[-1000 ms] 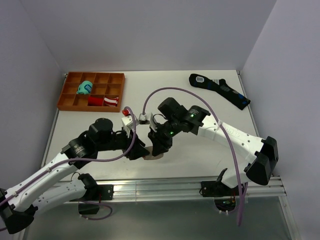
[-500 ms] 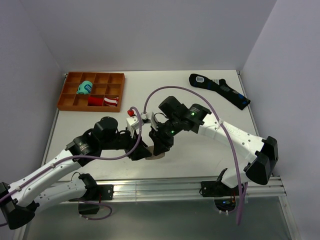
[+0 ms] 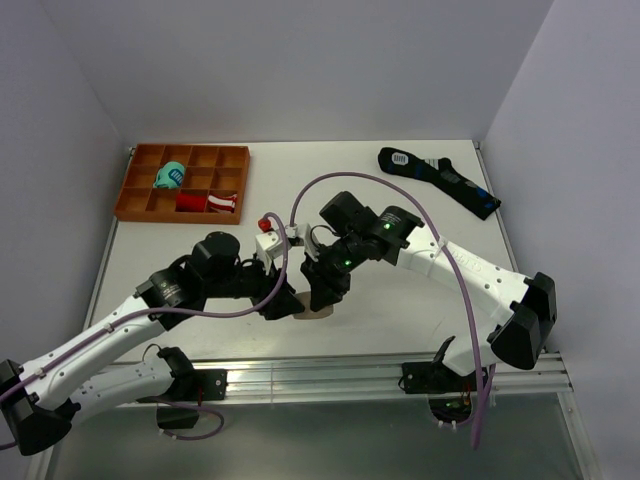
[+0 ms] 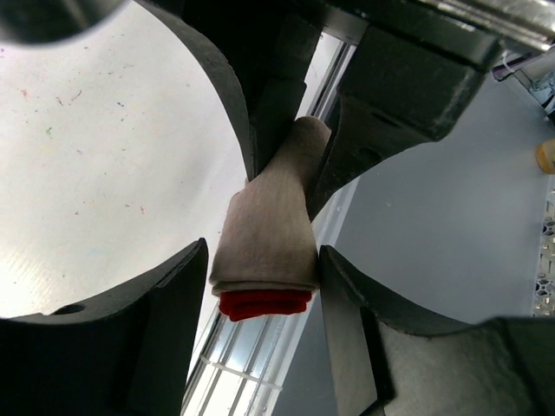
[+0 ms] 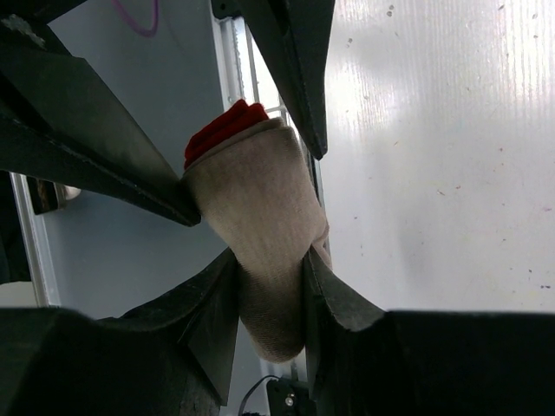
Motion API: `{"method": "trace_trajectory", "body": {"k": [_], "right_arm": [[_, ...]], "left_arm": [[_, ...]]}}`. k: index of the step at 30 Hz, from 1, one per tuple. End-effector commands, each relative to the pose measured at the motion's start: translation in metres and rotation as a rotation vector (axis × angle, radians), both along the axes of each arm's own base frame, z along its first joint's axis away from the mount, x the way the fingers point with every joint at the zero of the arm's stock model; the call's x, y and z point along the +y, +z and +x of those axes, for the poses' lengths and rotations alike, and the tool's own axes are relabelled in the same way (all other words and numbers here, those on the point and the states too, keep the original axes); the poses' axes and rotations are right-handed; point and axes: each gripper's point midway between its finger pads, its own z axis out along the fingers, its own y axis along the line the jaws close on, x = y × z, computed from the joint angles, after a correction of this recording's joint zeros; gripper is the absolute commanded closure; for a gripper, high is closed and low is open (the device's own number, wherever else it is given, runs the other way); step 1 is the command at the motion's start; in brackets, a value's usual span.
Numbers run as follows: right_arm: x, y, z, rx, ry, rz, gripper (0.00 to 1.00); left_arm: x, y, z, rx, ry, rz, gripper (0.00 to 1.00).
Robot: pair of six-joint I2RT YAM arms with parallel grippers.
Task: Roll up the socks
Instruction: Pick up the sock at the center of the board.
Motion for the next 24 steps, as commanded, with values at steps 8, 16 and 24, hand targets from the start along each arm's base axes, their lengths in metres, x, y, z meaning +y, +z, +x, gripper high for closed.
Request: {"method": "trace_trajectory", "body": {"k": [8,16,24], "right_arm": [[0.017,0.016,-0.018,-0.040,0.127,0.103,1.00],[0.013,0.019,-0.028,-0.037,0.173,0.124,1.00],[0.011,0.020,-0.035,-0.036,0.204,0.137,1.00]], "left_arm": [[-0.006,0.023,0.010,-0.076,0.029,-0.034,0.14],[-0.011,0.019,0.011,-0.050,0.020,-0.013,0.07],[-0.017,0.008,-0.002,0.025,-0.061,0.014,0.13]]}}
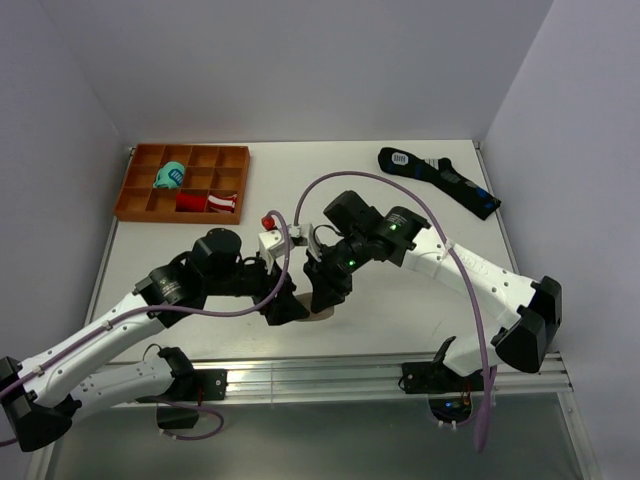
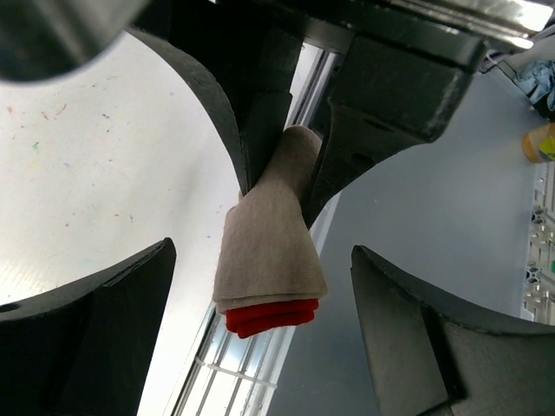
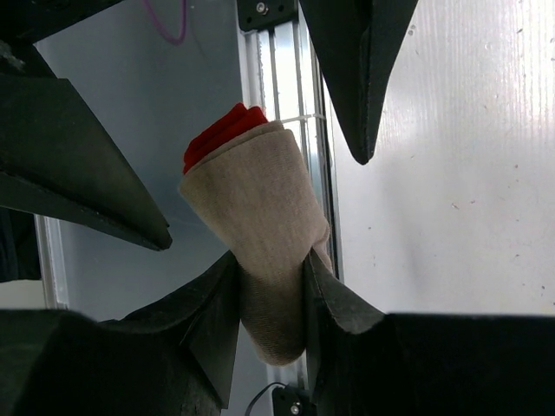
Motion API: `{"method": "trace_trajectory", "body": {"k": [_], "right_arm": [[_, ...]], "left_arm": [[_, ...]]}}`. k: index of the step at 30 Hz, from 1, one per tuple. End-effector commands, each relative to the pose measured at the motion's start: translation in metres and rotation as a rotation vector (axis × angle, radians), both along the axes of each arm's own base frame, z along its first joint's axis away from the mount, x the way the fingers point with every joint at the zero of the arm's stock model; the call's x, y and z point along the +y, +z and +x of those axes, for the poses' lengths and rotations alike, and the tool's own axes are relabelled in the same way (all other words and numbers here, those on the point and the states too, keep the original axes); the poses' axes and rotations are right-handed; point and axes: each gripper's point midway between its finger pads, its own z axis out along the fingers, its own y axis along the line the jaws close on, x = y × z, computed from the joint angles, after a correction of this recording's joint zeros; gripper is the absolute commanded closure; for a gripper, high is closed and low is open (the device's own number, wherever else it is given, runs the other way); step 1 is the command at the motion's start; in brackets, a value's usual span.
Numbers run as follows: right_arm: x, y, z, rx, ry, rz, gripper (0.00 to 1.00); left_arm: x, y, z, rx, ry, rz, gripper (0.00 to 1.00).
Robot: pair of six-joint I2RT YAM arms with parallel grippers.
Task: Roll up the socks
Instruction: Pick up the sock at the center of the board.
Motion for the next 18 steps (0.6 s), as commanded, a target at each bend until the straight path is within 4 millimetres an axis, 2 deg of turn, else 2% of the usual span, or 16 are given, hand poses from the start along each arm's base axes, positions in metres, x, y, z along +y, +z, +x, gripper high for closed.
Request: {"method": "trace_trajectory", "body": {"k": [1,9,18], "right_arm": [[0.0109,0.0084,-0.0280,-0.044,0.179,0.088,1.00],[0.0111,0.0031,-0.0295,-0.048,0.174,0.078,1.00],[0.0122,0.0105,-0.0218,-0.077,0.135,0.109,1.00]], "left_arm": [[-0.0116,-0.0061,0.0031,0.038,-0.024,0.026,0.13],[-0.0113,-0.0066,0.0011,0.047,-0.028,0.020,0.16],[-0.0087,-0.0066,0.0014,0.043,0.020,-0.040,0.25]]}}
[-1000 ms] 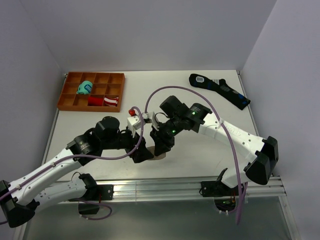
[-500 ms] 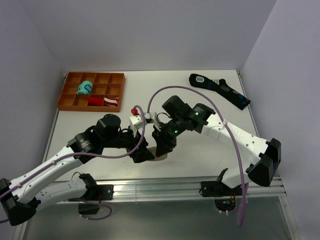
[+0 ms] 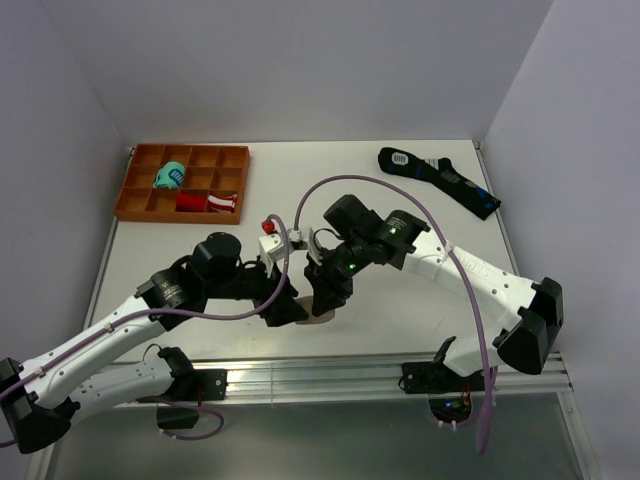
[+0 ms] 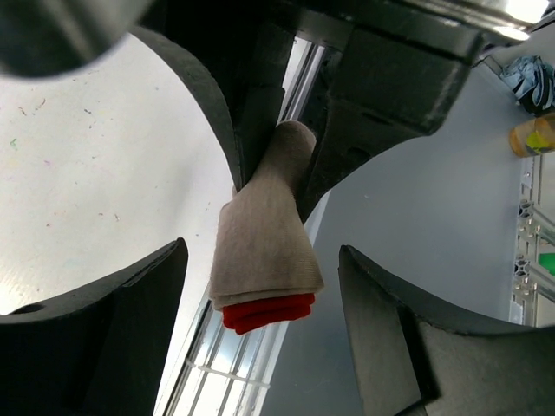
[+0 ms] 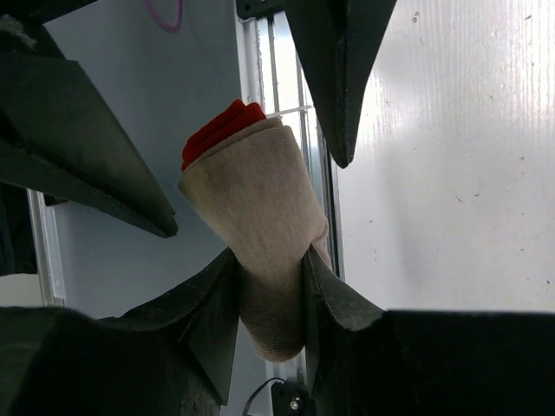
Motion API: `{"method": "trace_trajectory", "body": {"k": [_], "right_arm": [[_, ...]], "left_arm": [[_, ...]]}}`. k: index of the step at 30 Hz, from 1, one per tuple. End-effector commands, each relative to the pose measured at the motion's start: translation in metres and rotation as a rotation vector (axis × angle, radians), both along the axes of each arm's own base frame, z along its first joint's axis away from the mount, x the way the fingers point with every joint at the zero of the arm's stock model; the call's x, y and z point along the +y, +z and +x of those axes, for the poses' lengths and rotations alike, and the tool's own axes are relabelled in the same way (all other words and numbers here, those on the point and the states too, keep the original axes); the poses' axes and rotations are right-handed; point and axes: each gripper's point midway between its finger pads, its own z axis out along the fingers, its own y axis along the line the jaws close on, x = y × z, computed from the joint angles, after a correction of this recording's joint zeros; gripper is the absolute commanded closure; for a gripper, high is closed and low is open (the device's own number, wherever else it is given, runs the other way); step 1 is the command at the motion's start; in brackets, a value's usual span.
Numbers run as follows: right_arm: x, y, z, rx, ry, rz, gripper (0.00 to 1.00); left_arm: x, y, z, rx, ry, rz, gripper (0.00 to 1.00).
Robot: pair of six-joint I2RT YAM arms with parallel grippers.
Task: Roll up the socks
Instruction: Pick up the sock at the center of the board.
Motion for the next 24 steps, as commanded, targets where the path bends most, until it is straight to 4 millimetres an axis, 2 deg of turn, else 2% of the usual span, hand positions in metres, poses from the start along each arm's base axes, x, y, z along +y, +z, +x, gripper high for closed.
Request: {"method": "trace_trajectory", "body": {"k": [1,5,10,24], "right_arm": [[0.015,0.017,-0.017,-0.080,0.127,0.115,1.00],[0.012,0.020,-0.014,-0.084,0.106,0.130,1.00],[0.011,0.017,-0.015,-0.078,0.104,0.125,1.00],[0.013,0.026,-0.005,-0.105,0.076,0.132,1.00]], "left_arm": [[-0.007,-0.002,0.009,0.022,0.055,-0.025,0.26],[0.001,0.014,0.012,-0.017,0.108,-0.089,0.26],[0.010,0.023,0.017,-0.026,0.144,-0.117,0.25],[0.003,0.006,-0.001,0.057,-0.001,-0.089,0.22]]}}
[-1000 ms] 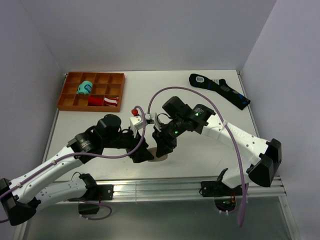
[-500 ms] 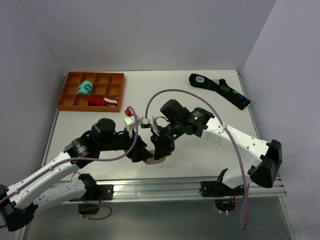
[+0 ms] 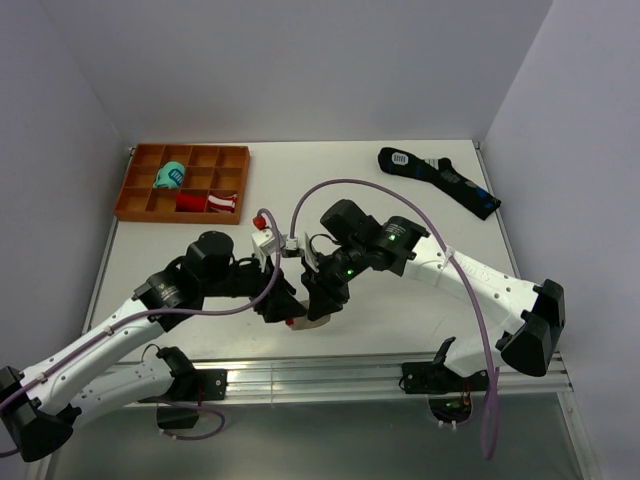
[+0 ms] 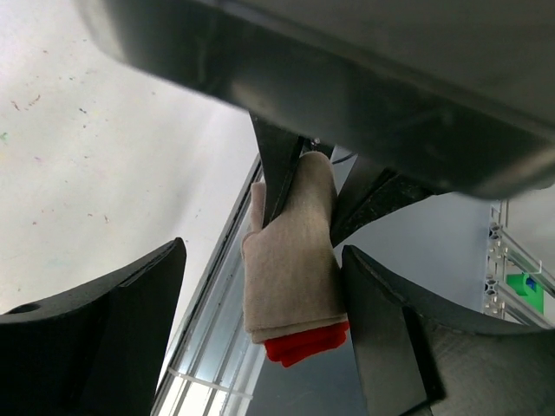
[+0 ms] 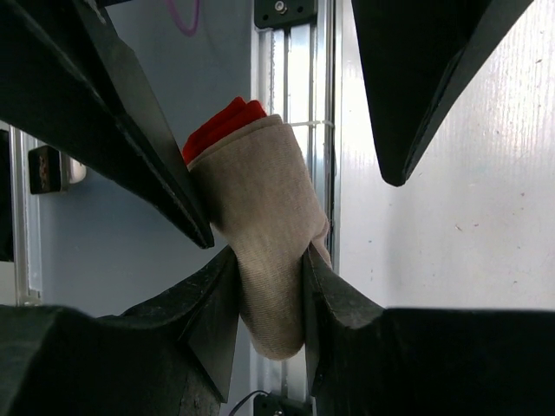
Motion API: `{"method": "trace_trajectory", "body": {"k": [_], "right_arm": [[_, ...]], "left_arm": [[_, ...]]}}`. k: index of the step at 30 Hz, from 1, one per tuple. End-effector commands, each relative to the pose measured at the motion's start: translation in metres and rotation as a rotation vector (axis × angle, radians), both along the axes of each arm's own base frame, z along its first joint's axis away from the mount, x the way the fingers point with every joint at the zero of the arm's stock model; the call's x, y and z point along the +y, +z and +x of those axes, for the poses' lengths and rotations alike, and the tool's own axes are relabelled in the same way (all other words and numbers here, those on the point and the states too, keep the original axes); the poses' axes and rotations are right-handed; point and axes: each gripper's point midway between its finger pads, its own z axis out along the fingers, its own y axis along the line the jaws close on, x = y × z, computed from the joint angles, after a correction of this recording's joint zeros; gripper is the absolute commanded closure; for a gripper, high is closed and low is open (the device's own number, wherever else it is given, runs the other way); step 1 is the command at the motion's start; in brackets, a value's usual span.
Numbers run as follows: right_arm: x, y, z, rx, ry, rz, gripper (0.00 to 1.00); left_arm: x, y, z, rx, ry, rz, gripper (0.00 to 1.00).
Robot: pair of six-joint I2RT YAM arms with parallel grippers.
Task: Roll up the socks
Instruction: Pick up the sock at the center of the board.
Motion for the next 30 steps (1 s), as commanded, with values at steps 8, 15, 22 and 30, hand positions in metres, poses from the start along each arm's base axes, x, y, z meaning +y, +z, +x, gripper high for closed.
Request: {"method": "trace_trajectory", "body": {"k": [8,15,22,30], "right_arm": [[0.003,0.034,0.014,-0.071,-0.020,0.094,1.00],[0.005,0.037,0.019,-0.068,-0.024,0.100,1.00],[0.009,0.039,0.023,-0.069,-0.041,0.104,1.00],[0.010,0.047,0.031,-0.095,-0.073,0.128,1.00]], "left_arm": [[-0.001,-0.004,-0.008,0.019,-0.057,-0.001,0.22],[-0.002,-0.007,-0.007,0.026,-0.049,0.004,0.22],[-0.005,-0.011,-0.003,0.039,-0.031,0.007,0.28],[-0.004,-0.017,-0.004,0.063,-0.030,0.027,0.47]]}}
